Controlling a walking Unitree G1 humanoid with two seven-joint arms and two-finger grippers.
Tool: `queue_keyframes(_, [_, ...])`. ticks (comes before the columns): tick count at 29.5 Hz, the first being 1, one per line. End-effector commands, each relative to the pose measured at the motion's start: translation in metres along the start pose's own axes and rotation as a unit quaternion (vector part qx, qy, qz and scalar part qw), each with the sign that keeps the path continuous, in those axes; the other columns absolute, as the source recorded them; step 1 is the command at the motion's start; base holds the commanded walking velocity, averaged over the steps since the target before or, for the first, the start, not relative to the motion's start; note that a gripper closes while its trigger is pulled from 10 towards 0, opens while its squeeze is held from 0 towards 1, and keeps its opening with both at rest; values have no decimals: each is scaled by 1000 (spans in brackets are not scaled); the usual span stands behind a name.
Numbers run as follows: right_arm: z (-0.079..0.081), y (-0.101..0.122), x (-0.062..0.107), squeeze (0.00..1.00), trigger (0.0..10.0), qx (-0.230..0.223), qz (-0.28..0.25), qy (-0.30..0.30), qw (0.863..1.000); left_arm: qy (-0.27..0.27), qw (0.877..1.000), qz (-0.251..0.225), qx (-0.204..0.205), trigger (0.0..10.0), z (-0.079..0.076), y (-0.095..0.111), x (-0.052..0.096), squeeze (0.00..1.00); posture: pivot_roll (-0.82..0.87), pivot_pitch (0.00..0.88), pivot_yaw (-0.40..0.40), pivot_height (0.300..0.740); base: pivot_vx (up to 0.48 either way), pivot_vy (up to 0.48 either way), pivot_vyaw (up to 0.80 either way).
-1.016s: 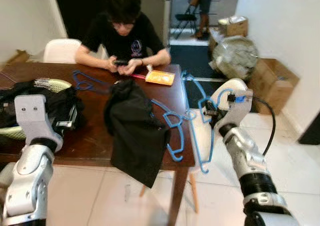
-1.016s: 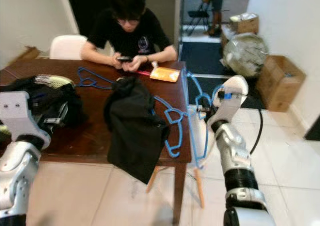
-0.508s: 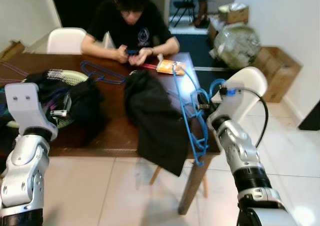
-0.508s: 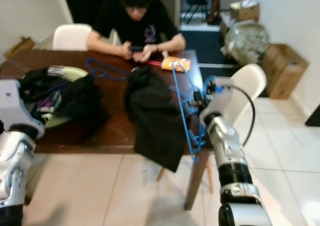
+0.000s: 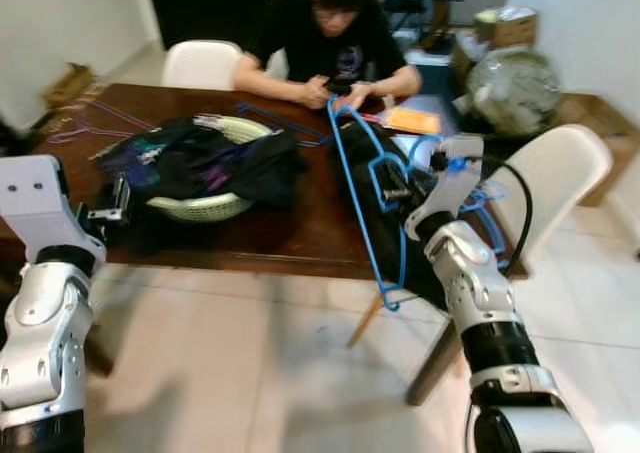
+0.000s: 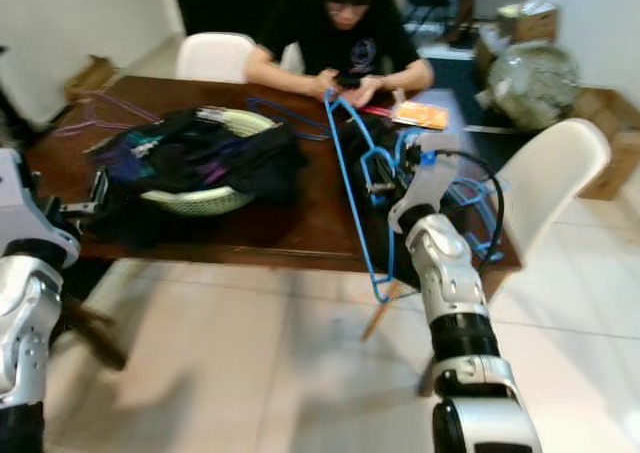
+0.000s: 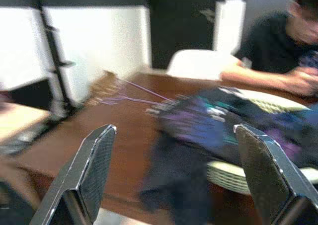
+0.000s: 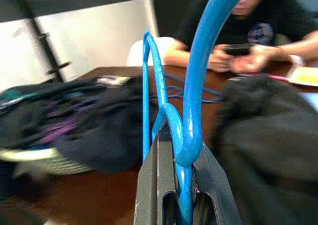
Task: Hang hanger
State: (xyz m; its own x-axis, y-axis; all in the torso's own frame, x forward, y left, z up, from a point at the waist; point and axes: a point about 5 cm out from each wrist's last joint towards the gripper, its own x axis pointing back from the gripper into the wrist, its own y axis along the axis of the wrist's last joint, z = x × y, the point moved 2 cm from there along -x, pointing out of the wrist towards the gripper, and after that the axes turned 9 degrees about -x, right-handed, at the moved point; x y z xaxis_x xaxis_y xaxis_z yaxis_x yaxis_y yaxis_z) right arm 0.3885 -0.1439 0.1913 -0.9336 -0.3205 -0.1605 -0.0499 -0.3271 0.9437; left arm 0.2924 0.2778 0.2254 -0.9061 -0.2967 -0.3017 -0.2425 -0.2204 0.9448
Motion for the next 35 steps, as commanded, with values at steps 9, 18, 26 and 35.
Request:
queue_keyframes(9, [9, 8, -3, 0, 10000, 8, -12, 23, 1000, 4, 1000, -4, 5, 10000, 0, 1, 0, 0, 122, 0, -19, 740, 414, 0, 0])
queue_keyframes(18, [11, 8, -2, 0, 10000, 10, -13, 28, 999, -2, 1000, -6, 6, 10000, -4, 3, -2, 0, 118, 0, -18, 740, 325, 0, 0])
queue_keyframes(26, [14, 8, -4, 0, 10000, 10, -11, 35, 999, -10, 1000, -8, 10, 10000, -10, 4, -4, 0, 127, 0, -25, 740, 171, 0, 0])
queue_keyframes(35, [15, 10, -6, 0, 10000, 2, -16, 33, 999, -82, 995, -27, 48, 10000, -34, 12, -3, 0, 132, 0, -29, 740, 0, 0, 0])
